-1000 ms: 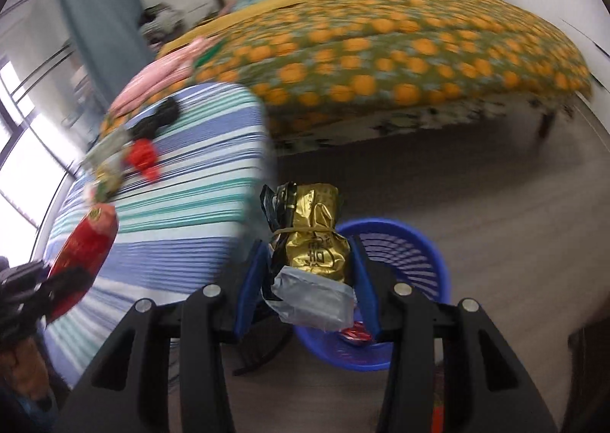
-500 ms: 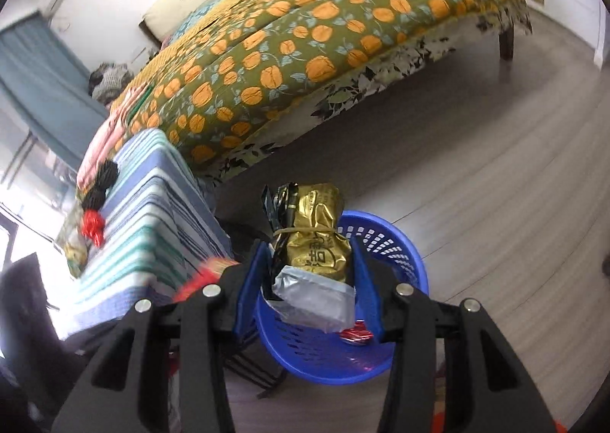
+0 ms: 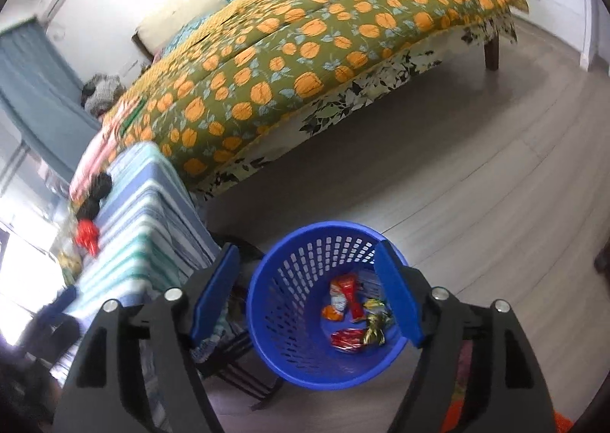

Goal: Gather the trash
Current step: 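Carry both items over the blue wastebasket and open both tools, then return both open tools to the table, then grasp the white-green milk carton with the left tool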

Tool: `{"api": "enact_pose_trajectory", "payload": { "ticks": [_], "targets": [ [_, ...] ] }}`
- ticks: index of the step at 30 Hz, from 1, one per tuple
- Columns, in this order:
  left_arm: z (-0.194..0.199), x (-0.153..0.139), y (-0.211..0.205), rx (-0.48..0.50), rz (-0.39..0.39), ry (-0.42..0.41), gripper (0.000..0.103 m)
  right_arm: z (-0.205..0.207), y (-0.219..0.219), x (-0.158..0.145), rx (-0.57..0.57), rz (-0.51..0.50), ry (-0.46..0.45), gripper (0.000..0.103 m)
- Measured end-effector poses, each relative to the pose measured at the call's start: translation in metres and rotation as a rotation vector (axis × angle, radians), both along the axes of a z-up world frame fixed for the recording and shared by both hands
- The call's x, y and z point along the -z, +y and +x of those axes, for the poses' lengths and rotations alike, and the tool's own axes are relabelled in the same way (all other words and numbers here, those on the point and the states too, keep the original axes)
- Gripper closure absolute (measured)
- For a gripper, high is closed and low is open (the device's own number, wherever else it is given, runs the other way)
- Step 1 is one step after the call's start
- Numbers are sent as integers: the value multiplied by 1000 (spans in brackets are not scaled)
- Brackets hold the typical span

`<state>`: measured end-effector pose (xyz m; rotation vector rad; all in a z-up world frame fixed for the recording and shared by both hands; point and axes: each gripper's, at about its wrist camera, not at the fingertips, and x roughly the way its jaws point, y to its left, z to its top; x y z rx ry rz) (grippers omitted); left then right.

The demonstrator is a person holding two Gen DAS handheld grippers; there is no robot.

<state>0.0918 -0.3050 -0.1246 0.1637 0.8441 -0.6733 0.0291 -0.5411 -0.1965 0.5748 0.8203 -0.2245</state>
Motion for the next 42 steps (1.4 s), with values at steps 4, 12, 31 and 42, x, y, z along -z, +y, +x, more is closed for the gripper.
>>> {"api": "enact_pose_trajectory", "payload": {
  "ticks": [4,12,31,42],
  "targets": [
    [-6,3,55,-74,71,-41,10,2,46,-10,-93,-135,-10,24],
    [-10,26,184,-286,177,-36,10,14,184,-36,-374,-283,-91,13],
    [81,-9,281,-360,146,2,9,106,348,-10,-638,-391,33,9],
    [241,-31,227,-238,246,109,6,105,349,-11,-636,-395,31,9]
  ]
}}
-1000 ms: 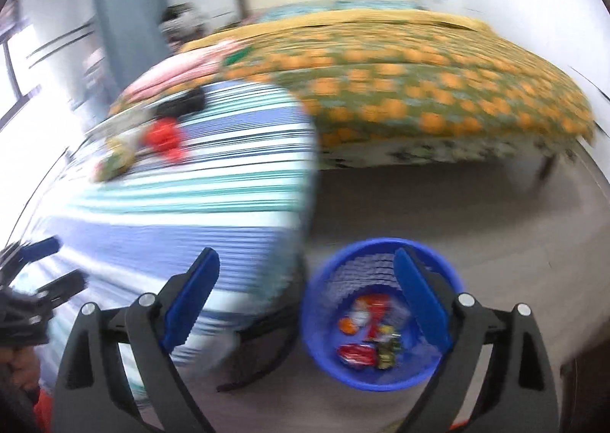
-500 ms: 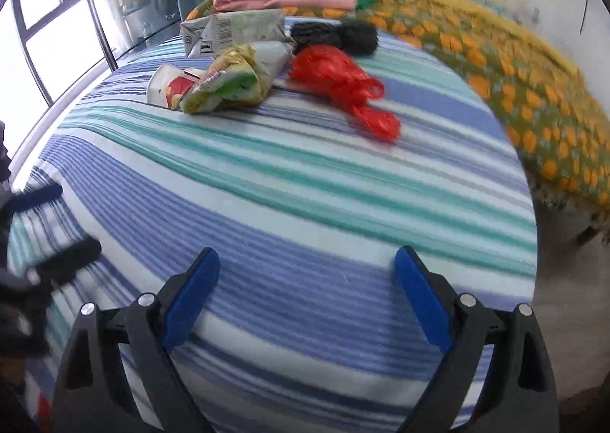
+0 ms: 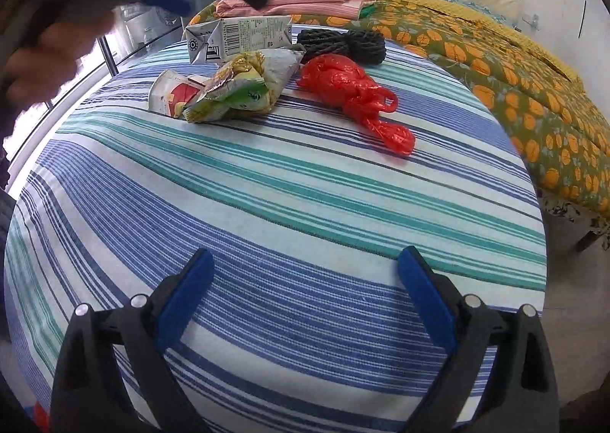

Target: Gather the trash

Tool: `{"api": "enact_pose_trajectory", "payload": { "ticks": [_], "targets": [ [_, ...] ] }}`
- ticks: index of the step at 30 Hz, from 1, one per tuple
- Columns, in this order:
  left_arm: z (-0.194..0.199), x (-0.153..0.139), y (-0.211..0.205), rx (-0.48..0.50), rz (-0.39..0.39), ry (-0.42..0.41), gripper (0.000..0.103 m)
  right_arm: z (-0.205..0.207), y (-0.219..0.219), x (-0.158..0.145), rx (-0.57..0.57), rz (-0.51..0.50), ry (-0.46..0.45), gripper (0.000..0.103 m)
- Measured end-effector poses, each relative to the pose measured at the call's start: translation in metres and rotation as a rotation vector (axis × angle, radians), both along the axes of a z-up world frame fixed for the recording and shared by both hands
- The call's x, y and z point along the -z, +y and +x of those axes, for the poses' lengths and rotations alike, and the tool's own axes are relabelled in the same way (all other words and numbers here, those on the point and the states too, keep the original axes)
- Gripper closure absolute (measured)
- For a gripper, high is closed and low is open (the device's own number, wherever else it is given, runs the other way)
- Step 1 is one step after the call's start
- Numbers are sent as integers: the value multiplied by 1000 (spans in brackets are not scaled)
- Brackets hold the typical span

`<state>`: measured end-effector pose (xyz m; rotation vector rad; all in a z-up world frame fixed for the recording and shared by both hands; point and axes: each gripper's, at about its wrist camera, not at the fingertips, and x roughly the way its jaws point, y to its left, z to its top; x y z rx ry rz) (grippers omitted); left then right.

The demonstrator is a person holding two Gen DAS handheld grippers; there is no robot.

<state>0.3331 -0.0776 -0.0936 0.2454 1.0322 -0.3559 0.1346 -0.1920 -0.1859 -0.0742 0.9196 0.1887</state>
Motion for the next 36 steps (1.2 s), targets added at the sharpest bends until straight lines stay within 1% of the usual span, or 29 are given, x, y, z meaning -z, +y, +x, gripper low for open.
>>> {"api": "enact_pose_trajectory", "payload": {
  "ticks": [2,4,5,6,7,8,9,10,12,15,17,18,20,23,26,28,32,34,35,36],
  "targets": [
    [16,9,-11,-3,48,17,6,0,0,0,0,-1,0,9],
    [23,18,-15,-2,73,31,7,0,0,0,0,-1,0,9],
    [26,22,-16,-5,87,38,13,0,0,0,0,-1,0,9],
    [29,26,-14,-8,91,47,25,0,0,0,0,0,0,9],
    [31,28,-11,-18,87,62,33,0,0,0,0,-1,0,9],
    [34,31,-6,-36,73,80,52,0,0,0,0,-1,0,9],
    [37,30,-1,-56,48,90,52,0,0,0,0,-1,0,9],
    [36,28,5,-72,28,84,52,1,0,0,1,0,0,9],
    [31,20,16,-104,-8,53,53,1,0,0,1,0,0,9],
    [10,1,40,-140,-55,1,53,1,0,0,1,-1,0,9],
    [-16,-14,63,-158,-71,-51,53,0,1,0,0,-1,0,9],
    [-26,-18,70,-165,-71,-66,53,0,1,0,0,-1,0,9],
    [-61,-22,95,-191,-74,-95,53,0,1,0,0,-1,0,9],
    [-101,-12,123,-236,-68,-97,52,0,1,0,1,-1,0,9],
    [-141,11,146,-310,-52,-96,52,0,1,0,1,-1,0,9],
    [-156,24,153,-335,-60,-92,52,0,0,0,1,-1,0,9],
    [-170,41,151,-335,-71,-89,51,0,1,0,0,0,0,9],
    [-171,50,147,-333,-66,-83,45,1,1,0,0,1,0,9],
    [-170,53,146,-335,-67,-80,39,1,1,0,0,0,0,9],
    [-170,56,146,-338,-66,-80,37,1,0,0,0,0,0,9]
  ]
}}
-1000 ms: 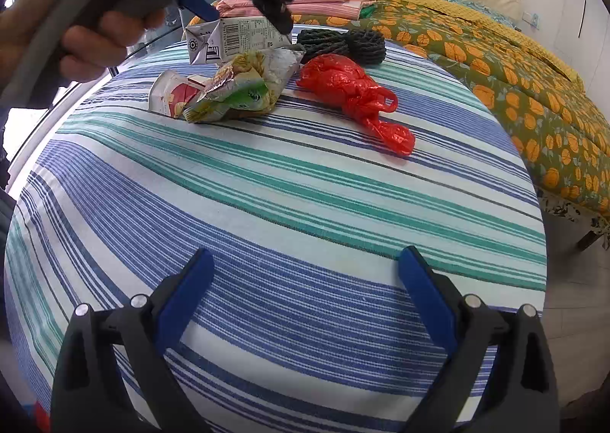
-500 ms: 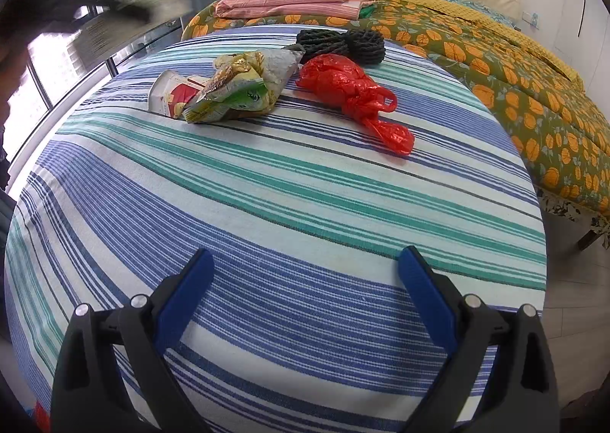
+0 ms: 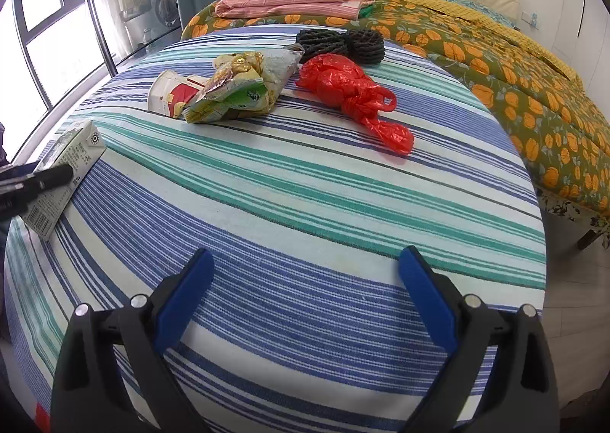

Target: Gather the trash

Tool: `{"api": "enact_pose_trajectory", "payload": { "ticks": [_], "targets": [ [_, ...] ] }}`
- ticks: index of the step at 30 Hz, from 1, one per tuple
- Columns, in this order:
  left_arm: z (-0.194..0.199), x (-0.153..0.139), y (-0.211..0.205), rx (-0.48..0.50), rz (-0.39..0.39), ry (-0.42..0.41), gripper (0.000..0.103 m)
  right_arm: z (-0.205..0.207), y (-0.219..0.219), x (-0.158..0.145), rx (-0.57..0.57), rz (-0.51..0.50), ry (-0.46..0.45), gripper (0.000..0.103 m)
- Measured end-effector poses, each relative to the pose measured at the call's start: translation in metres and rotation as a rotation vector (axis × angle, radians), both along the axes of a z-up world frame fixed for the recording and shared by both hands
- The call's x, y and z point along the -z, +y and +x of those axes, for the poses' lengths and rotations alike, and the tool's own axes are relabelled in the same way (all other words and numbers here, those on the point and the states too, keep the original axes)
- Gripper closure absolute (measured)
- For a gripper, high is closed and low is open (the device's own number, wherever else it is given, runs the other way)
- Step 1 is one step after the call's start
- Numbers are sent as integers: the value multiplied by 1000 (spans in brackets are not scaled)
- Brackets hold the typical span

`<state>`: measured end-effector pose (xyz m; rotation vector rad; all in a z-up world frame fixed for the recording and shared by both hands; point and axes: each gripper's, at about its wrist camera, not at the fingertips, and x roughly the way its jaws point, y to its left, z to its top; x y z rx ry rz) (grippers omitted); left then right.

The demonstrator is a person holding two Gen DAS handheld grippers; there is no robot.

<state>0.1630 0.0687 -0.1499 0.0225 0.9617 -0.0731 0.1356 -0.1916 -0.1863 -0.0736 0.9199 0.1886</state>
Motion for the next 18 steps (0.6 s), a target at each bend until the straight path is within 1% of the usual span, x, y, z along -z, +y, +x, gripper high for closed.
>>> {"api": "enact_pose_trajectory", "payload": {
  "ticks": [2,3,4,9,11,15,18],
  "targets": [
    [1,7,2,-12,8,11,33,0,0,0,0,-1,0,9],
    [0,10,2,-15,8,19,29,0,0,0,0,0,0,9],
    [-1,14,3,-19,6,28,29,0,0,0,0,-1,0,9],
    [-4,20,2,-19,37,15,19,-1,0,0,0,-1,0,9],
    [-4,22,4,-37,33,10,11,-1,0,0,1,-1,0,9],
    [-5,24,7,-52,35,4,6,-1,0,0,1,0,0,9],
    [-5,24,8,-56,33,6,6,0,0,0,1,0,0,9]
  ]
}}
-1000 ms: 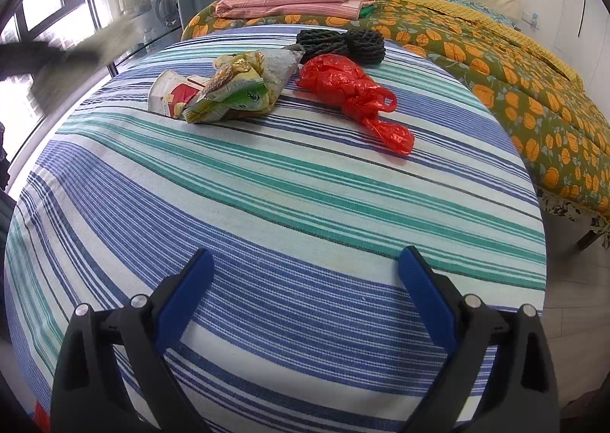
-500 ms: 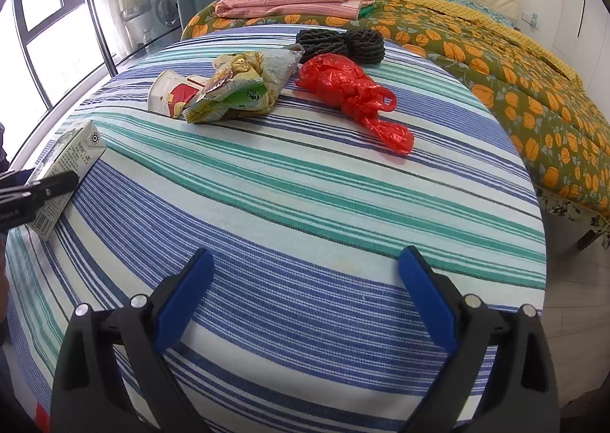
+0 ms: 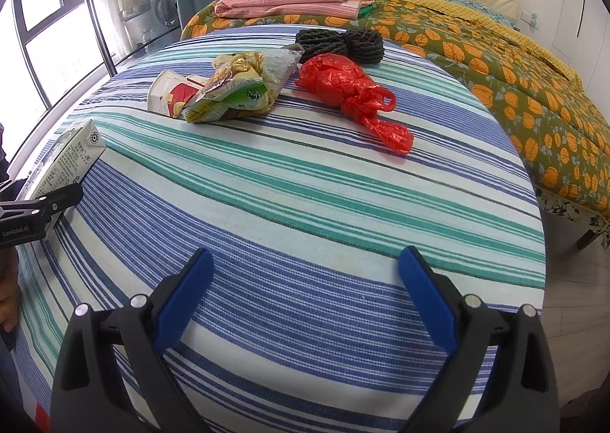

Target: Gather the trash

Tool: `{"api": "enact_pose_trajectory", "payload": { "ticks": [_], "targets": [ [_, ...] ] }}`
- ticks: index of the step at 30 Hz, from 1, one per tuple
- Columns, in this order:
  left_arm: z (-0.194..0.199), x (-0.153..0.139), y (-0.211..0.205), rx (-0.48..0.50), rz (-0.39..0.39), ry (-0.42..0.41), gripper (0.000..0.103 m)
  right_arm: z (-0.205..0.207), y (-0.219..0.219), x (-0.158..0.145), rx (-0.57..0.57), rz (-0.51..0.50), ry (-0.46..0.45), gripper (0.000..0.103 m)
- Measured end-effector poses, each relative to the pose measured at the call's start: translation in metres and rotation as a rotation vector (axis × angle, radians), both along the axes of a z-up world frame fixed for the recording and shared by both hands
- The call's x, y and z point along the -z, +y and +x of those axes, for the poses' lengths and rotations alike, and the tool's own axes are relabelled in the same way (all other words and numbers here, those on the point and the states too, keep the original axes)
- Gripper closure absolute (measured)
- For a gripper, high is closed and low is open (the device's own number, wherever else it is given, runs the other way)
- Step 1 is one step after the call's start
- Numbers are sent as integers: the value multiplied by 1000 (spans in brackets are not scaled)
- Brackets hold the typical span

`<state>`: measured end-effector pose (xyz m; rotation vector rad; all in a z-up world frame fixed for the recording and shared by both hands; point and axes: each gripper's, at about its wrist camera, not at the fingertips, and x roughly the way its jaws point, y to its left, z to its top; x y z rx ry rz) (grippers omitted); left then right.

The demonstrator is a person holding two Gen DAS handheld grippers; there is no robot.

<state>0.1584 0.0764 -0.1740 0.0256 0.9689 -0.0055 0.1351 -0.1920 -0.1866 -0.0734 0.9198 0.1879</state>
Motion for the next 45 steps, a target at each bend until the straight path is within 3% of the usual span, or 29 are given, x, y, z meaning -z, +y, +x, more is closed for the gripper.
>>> {"api": "enact_pose_trajectory", "payload": {
  "ticks": [6,10,14,17,19,23,25,28,31,37,41,42,43,45],
  "targets": [
    [1,0,0,0,-3,1,6,4,-1,-1,20,-19,8,5],
    [2,0,1,1,-6,1,6,9,21,-18,-33,-56,-84,5],
    [2,0,1,1,-7,1,5,39,52,-48,-94,-7,-137,5],
    [2,0,1,2,-7,1,5,74,67,-55,-88,10,-110,7],
    [2,0,1,2,-7,1,5,96,68,-50,-68,25,-66,16],
    [2,0,1,2,-7,1,5,121,61,-35,-16,64,-2,21],
    [2,0,1,2,-7,1,5,123,60,-29,-29,89,28,45],
    [2,0,1,2,-7,1,5,115,57,-30,-60,108,28,60],
    [2,0,1,2,-7,1,5,94,47,-37,-89,165,44,62],
    [2,0,1,2,-7,1,5,29,22,-46,-179,261,126,62],
    [2,0,1,2,-7,1,5,-8,12,-34,-202,238,173,60],
    [2,0,1,2,-7,1,5,-12,12,-30,-196,214,171,56],
    [2,0,1,2,-7,1,5,-16,12,-27,-189,191,153,40],
    [2,0,1,2,-7,1,5,-24,11,-21,-159,173,123,22]
  ]
}}
